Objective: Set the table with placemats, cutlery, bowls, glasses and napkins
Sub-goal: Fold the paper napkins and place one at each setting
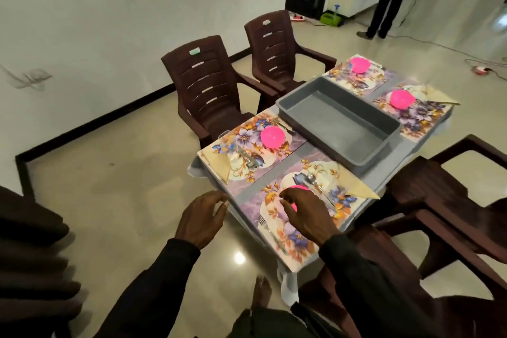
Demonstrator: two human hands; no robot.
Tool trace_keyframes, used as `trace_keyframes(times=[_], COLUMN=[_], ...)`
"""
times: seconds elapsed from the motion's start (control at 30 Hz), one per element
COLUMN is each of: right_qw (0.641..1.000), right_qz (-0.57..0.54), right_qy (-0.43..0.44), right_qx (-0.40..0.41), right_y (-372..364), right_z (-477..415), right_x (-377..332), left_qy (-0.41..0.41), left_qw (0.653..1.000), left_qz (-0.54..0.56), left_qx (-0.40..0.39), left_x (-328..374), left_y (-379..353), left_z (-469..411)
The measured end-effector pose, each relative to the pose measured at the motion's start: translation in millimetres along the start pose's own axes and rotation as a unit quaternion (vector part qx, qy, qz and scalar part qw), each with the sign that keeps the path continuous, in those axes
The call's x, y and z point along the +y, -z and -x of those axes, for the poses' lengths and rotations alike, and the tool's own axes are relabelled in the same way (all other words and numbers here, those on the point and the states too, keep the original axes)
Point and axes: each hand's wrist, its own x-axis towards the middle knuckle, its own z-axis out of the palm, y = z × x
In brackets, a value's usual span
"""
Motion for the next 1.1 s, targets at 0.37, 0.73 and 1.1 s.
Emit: trace_keyframes(times=[0.37,0.73,1.1], right_qw=[0.996,0.972,0.887], right_qz=[0.004,0.028,0.026], right_qy=[-0.089,-0.218,-0.457], right_qx=[0.009,0.086,0.059], right_y=[-15,-60,-199], right_z=[-55,-27,76], right_x=[29,17,3], left_qy=[-0.057,-0.184,-0.384], left_qw=[0.993,0.931,0.805], left_qz=[-0.001,-0.017,-0.142], left_qx=[-0.101,-0.314,-0.430], left_x=[-27,-65,-130], left_y=[-35,-103,-195], left_z=[-107,-171,-194])
